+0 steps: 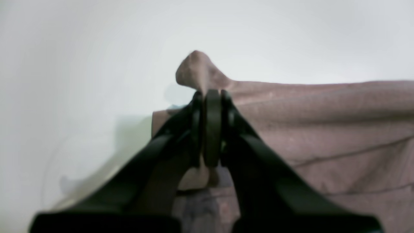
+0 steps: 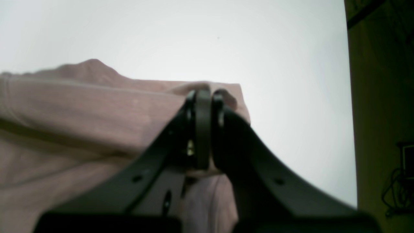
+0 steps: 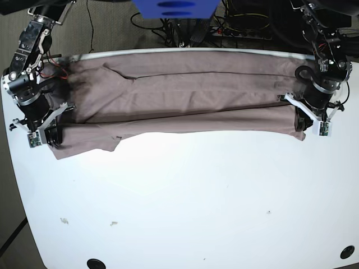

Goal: Fold the T-shirt properly
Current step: 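Carry the hem over toward the collar edge with both grippers, then lower the folded hem onto the shirt body with both grippers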

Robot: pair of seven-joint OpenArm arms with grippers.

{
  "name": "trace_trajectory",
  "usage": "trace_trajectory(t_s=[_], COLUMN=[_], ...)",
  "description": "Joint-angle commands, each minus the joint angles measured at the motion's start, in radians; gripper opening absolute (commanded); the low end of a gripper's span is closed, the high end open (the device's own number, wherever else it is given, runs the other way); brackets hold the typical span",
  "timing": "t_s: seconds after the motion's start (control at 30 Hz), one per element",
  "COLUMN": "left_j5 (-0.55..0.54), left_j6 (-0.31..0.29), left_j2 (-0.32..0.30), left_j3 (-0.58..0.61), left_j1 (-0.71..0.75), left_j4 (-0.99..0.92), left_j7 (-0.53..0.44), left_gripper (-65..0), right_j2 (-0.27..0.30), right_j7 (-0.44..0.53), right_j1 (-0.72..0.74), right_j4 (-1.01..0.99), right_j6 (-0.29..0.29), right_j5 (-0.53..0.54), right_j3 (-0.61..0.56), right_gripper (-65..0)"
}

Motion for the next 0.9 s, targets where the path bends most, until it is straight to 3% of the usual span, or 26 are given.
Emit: trace_trajectory(t_s=[0.0,0.87], left_j5=[-0.007,-0.006], left_j6=[0.002,-0.001], left_j2=[-0.016,-0.018], left_j3=[-0.006,-0.013], left_j1=[0.016,0.121], left_j4=[0.021,0.022], left_j7=[-0.029,-0.029], left_gripper=[-65.0,-64.7], right_j2=[0.014,-0.006], right_j7=[0.023,0.044], right_j1=[-0.011,-0.161], right_j4=[0.031,0.057], right_j6=[-0.005,-0.005], right_j5=[0.014,0.011], right_j3=[0.020,0.019], right_gripper=[-65.0,-65.0])
